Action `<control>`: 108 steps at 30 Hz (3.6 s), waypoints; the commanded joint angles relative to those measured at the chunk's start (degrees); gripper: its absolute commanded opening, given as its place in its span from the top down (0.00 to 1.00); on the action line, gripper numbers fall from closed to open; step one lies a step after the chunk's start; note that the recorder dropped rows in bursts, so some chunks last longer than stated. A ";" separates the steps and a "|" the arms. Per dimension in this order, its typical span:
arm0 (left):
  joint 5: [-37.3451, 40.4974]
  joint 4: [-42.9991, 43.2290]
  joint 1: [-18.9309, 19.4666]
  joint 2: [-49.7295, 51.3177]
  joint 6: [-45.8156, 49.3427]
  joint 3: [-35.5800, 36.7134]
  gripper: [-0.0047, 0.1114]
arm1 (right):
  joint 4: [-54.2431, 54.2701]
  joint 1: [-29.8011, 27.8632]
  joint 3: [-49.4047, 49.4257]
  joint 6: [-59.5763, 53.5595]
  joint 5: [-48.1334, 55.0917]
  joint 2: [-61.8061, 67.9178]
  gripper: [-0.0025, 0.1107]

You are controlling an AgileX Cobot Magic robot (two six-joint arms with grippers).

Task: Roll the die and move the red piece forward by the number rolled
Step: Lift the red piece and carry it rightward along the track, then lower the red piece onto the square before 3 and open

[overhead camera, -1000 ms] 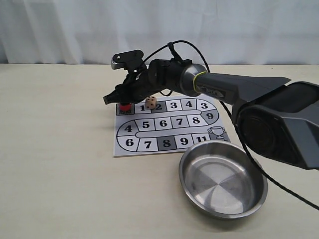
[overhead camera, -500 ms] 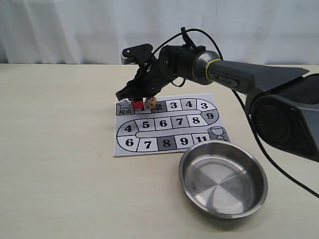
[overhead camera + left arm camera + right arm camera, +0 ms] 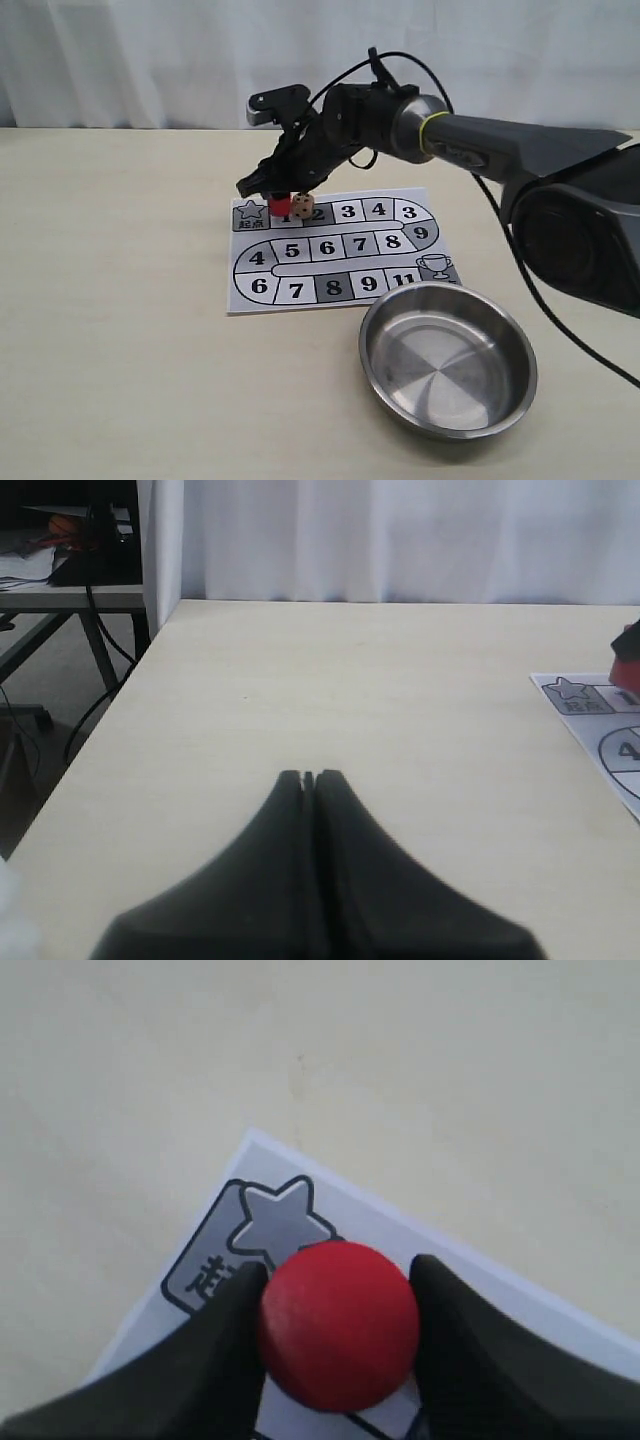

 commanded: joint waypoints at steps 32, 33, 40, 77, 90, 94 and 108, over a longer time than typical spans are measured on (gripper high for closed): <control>-0.69 0.08 -0.47 -0.02 0.01 -0.34 0.96 | 5.35 -6.73 13.97 -5.27 -6.84 -4.63 0.94; -0.69 0.08 -0.47 -0.02 0.01 -0.34 0.96 | 5.35 -6.73 14.00 -5.27 -6.73 -4.63 0.94; -0.69 0.08 -0.47 -0.02 0.01 -0.34 0.96 | 5.35 -8.16 14.00 -5.17 -8.02 -7.62 0.94; -0.69 0.08 -0.47 -0.02 0.01 -0.34 0.96 | 4.25 -12.11 14.00 -4.77 -4.26 -9.47 0.94; -0.69 0.08 -0.47 -0.02 0.01 -0.34 0.96 | 2.47 -12.35 17.34 -3.44 -6.55 -5.05 0.94; -0.69 0.08 -0.47 -0.02 0.01 -0.34 0.96 | 2.61 -12.35 17.34 -2.86 -6.79 -5.39 0.87; -0.69 0.08 -0.47 -0.02 0.01 -0.34 0.96 | 2.16 -12.35 17.34 -1.09 -7.49 -10.03 0.42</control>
